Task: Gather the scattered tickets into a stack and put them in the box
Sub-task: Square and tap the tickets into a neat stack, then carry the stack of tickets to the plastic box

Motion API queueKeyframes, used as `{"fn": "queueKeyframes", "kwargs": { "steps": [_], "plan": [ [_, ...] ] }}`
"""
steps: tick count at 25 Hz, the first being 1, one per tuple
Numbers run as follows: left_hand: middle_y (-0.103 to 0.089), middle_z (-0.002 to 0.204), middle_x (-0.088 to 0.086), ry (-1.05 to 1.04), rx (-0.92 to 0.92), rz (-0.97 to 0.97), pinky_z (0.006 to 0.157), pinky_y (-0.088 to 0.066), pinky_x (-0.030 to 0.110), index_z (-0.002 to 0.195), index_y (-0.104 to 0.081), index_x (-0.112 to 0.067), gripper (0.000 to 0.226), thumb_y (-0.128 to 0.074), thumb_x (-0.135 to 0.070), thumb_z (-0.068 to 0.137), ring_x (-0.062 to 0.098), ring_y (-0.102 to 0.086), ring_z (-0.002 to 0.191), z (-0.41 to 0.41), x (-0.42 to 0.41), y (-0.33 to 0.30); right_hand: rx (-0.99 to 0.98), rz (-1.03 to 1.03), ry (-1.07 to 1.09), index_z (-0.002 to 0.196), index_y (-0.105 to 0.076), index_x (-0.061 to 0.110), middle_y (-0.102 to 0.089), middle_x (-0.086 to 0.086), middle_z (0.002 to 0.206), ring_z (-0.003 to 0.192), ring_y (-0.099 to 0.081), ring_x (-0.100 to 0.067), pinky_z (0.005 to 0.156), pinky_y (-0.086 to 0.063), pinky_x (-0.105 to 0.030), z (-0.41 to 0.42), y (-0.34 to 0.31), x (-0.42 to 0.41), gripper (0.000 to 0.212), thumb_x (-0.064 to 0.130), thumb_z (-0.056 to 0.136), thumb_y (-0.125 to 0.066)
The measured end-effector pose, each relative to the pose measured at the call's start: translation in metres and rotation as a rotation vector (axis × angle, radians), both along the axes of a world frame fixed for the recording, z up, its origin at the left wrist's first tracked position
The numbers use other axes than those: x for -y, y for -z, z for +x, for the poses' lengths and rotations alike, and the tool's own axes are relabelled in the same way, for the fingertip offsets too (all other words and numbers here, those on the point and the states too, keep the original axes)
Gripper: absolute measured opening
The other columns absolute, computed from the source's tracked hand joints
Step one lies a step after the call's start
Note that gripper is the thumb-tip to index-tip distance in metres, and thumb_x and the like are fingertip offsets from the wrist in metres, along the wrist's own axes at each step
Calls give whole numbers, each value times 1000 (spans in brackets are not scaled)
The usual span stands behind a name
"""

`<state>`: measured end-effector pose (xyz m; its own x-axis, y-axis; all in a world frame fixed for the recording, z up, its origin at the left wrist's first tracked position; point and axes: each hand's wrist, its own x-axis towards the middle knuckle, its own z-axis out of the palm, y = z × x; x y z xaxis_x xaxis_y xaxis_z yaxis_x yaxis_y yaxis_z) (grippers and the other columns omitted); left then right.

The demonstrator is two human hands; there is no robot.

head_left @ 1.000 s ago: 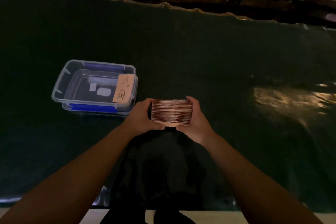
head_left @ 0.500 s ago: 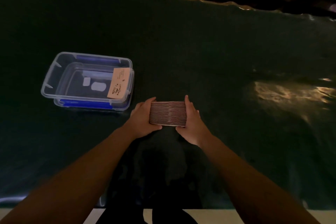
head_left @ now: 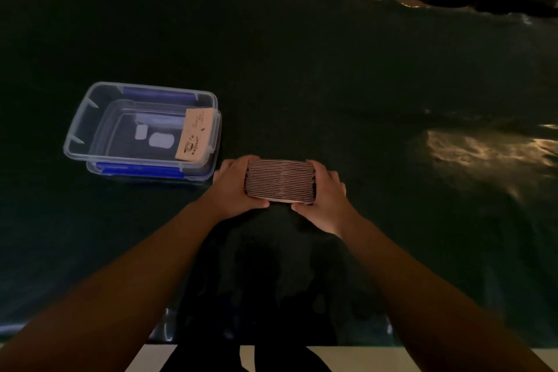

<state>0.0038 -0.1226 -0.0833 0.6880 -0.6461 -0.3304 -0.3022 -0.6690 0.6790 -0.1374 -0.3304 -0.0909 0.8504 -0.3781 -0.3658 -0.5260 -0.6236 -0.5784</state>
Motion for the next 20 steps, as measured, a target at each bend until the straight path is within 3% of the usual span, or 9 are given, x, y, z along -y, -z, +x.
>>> {"fn": "queueKeyframes", "kwargs": {
  "steps": [3, 5, 11, 15, 20],
  "plan": [
    [-31, 162, 6, -8, -27, 72, 121, -19, 58, 161, -7, -35, 133, -93, -46, 61, 29, -20, 151, 0, -5, 6, -27, -39, -66, 166, -8, 35, -42, -1, 162, 152, -30, -25, 126, -19, -56, -1, 0, -2, 121, 51, 75, -84],
    [-27, 163, 7, -24, -25, 58, 121, -12, 55, 162, -3, -36, 135, -93, -45, 61, 28, -16, 151, -4, -4, 12, -37, -72, -102, 170, -1, 28, -35, -3, 168, 155, -23, -26, 126, -18, -58, 0, 3, -6, 124, 52, 78, -81],
    [-33, 156, 1, -10, 5, -6, 116, -18, 53, 155, -14, -48, 117, -87, -49, 63, 27, -19, 146, -3, -8, 18, -28, -127, -122, 171, 1, 18, -27, -5, 172, 158, -19, -27, 126, -19, -57, 5, 3, -6, 127, 56, 81, -80],
    [-35, 160, 0, 47, 107, 47, 119, -13, 53, 160, -12, -37, 122, -85, -59, 65, 21, -18, 147, -4, -10, 22, -48, -170, -186, 171, 4, 16, -27, -6, 172, 159, -19, -28, 127, -19, -57, 6, 4, -5, 127, 62, 83, -76],
    [-35, 159, 2, 24, 132, 74, 119, -13, 52, 155, -24, -30, 115, -86, -60, 63, 21, -19, 145, -2, -3, 22, -32, -170, -196, 170, -7, 15, -29, -8, 171, 158, -18, -28, 126, -18, -54, 3, 8, -2, 116, 63, 87, -73]
  ]
}}
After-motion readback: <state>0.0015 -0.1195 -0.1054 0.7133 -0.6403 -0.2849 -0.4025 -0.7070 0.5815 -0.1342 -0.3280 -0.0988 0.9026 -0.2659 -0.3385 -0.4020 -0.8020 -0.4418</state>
